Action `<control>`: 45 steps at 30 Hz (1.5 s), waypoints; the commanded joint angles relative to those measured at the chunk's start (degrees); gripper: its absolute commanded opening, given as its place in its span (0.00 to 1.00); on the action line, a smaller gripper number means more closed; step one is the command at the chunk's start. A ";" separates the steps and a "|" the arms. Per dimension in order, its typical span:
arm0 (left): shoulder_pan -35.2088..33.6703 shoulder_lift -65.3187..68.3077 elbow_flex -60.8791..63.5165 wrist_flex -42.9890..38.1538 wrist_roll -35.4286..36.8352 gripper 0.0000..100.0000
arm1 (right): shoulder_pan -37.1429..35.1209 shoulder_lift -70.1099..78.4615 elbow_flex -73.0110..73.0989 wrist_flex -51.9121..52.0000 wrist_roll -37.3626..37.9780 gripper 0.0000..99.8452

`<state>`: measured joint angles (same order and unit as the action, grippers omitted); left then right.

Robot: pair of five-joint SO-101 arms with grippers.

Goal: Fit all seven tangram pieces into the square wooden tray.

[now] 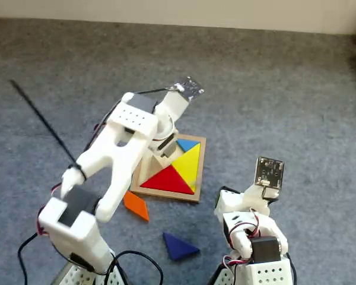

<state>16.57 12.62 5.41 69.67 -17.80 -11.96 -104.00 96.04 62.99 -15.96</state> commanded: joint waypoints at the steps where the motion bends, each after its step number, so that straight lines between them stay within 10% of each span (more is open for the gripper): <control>1: 0.84 3.30 -6.55 0.62 0.00 0.14 | 0.84 -0.57 7.87 0.48 0.62 0.00; 45: -5.85 1.45 4.62 -1.85 -1.85 0.24 | 0.84 -0.48 7.87 0.57 0.62 0.00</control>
<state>11.12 16.48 9.54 70.02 -19.47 -11.96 -104.00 96.04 62.99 -15.96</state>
